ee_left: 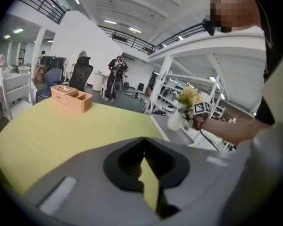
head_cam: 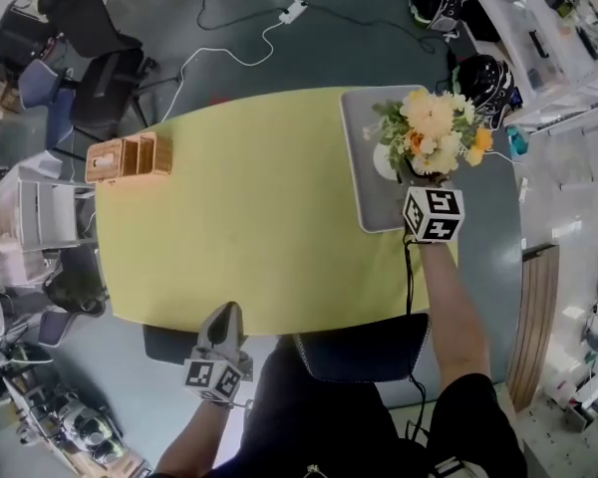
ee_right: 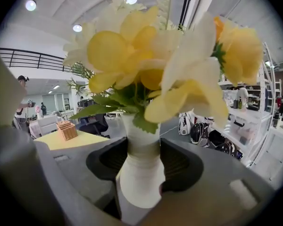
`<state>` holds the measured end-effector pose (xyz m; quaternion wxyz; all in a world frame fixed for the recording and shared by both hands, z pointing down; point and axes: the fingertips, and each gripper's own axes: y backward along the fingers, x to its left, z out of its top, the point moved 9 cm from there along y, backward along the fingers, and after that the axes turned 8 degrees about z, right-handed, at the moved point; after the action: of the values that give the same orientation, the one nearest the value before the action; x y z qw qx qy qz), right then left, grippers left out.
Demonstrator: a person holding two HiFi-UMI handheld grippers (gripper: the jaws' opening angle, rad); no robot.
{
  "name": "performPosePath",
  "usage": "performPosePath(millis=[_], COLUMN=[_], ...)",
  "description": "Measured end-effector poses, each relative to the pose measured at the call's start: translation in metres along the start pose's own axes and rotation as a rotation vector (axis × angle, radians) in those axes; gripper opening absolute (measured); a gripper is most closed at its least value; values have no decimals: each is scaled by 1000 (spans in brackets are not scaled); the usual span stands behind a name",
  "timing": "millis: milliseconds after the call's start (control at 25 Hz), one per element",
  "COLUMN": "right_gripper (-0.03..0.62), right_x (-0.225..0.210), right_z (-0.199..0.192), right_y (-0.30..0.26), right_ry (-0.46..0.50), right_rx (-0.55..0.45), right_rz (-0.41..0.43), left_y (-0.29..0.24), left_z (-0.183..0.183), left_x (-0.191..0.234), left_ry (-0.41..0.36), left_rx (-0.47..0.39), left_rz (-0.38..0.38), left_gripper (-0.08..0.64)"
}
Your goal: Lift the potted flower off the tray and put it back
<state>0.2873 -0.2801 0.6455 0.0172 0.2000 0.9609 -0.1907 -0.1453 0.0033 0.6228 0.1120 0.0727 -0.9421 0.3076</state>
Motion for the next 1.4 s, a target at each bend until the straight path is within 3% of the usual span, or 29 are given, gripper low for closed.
performPosePath(millis=[760,1400], right_gripper=[235,310], right_x=[-22,-20], right_z=[-31,-35], right_y=[-16,-22], right_ry=[17,22], right_rx=[-38,26], right_rz=[-42,-32], left_y=[-55,-40], left_z=[-6,-7], left_x=[-16,-6], left_ry=[-37,-41], left_rx=[-8,-15], left_rz=[-31,-27], left_gripper=[8,8])
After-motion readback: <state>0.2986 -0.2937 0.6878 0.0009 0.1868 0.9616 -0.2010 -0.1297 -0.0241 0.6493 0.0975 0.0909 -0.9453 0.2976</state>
